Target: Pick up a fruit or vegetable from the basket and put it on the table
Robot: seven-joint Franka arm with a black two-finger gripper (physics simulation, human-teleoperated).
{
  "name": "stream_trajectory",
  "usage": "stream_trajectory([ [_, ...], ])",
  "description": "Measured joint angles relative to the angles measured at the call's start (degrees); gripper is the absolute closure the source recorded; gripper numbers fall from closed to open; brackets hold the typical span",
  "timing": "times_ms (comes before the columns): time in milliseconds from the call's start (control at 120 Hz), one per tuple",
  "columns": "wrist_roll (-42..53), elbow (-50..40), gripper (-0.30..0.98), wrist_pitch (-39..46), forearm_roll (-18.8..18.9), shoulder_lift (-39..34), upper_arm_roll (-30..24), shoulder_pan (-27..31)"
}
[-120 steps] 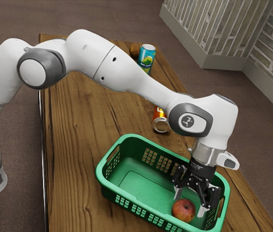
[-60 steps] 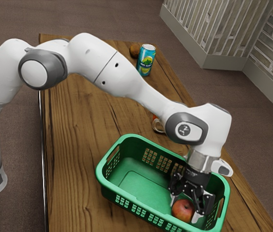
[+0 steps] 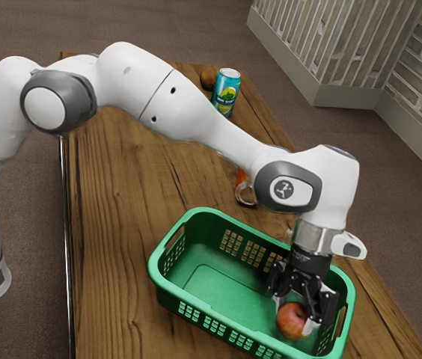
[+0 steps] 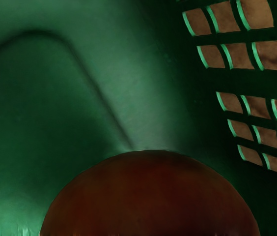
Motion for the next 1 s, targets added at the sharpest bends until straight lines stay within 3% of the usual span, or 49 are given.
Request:
stream_trajectory([
  [208,-3.3,2.9,0.3,0.1,4.0,-9.1,-0.3,-3.9],
  [508,-10.6,12.9,0.31,7.8,5.1,1.2,-1.9,-15.4],
  [633,-13.2,13.0,0.13,10.7,4.6,1.5,-1.0,-16.3],
  [792,-15.7,12.1,0.04,12.6,4.3,0.9,0.8,-16.5],
  [875,-18.3,7.4,0.03,12.9,3.0,-4.0,8.9,-15.1],
  [933,-22.6,2.2,0.02,10.2,5.3,-13.4,13.9,-11.4],
  [1000,-29.4,0.2,0.01,1.3,7.8,-23.3,17.2,-4.9],
])
